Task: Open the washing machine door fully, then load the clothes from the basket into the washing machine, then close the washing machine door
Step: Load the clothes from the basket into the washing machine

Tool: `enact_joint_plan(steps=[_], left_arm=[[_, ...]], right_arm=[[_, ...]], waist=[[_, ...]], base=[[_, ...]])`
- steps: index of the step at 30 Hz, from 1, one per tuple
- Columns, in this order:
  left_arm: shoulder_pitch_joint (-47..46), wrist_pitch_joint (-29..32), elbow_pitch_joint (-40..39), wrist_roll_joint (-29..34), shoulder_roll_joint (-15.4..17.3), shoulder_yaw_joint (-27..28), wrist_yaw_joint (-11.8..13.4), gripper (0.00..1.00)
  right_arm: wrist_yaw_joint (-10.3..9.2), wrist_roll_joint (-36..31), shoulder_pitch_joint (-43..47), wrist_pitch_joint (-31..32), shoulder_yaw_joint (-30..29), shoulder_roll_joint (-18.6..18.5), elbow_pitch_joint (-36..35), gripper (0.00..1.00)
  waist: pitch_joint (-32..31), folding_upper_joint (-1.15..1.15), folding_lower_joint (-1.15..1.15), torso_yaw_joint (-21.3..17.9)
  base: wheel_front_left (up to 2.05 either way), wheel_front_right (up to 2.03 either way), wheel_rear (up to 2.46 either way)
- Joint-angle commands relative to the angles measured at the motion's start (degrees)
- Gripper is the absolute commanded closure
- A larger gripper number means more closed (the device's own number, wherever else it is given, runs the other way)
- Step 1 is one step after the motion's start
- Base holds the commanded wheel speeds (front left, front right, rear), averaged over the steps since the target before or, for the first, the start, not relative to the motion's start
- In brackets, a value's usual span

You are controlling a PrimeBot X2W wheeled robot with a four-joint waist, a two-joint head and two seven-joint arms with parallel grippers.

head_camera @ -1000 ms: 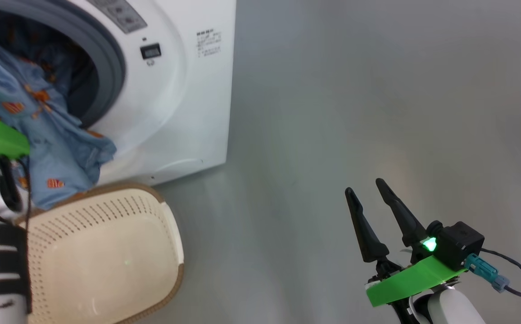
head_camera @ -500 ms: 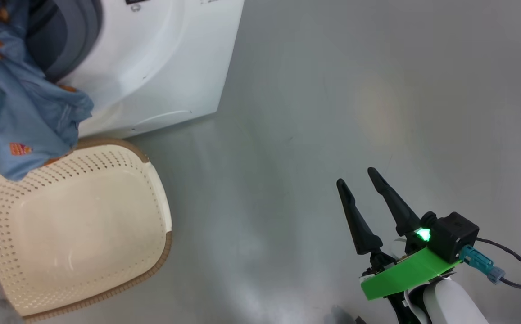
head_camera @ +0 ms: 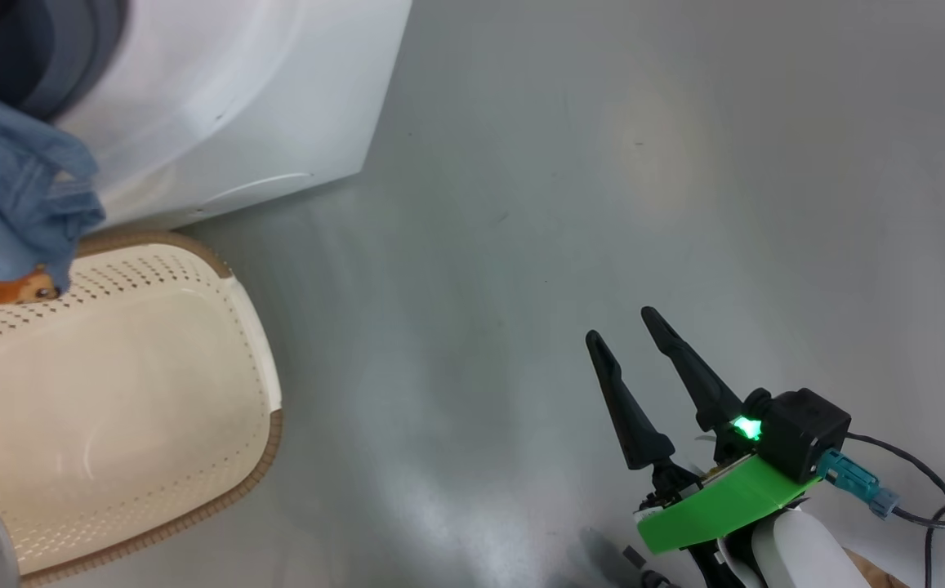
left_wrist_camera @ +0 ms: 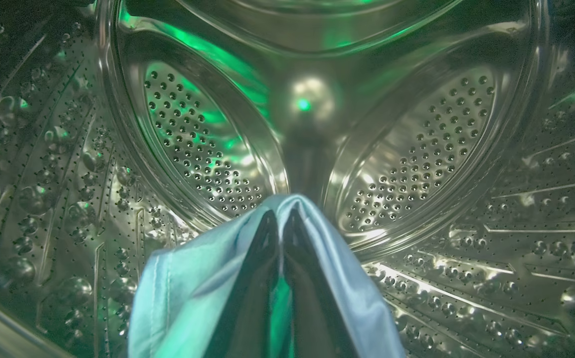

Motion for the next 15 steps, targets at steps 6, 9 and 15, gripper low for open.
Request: enact_joint_plan(steps=[6, 9, 15], left_arm=[[-2.7, -0.3, -3.4, 0.8, 2.9, 2.3, 0.8, 1.0], [-2.5, -0.3, -1.2, 1.7, 2.7, 1.9, 0.9, 1.0], [-2.8, -0.3, 5.6, 2.6, 3.0, 1.5, 1.7, 0.59]], right_arm=[[0.09, 0.7, 1.1, -0.3, 1.2, -0.5, -1.5, 0.0], [0.09, 0.6, 1.2, -0.3, 1.1, -0.5, -1.4, 0.0], [0.09, 0.7, 0.9, -0.3, 1.3, -0.2, -0.7, 0.0]], waist=[[1.6, 0.0, 0.0, -1.3], [1.8, 0.0, 0.0, -1.2], [1.2, 0.0, 0.0, -0.5]], base=[[0.0, 0.0, 0.0], [0.0, 0.0, 0.0], [0.0, 0.0, 0.0]])
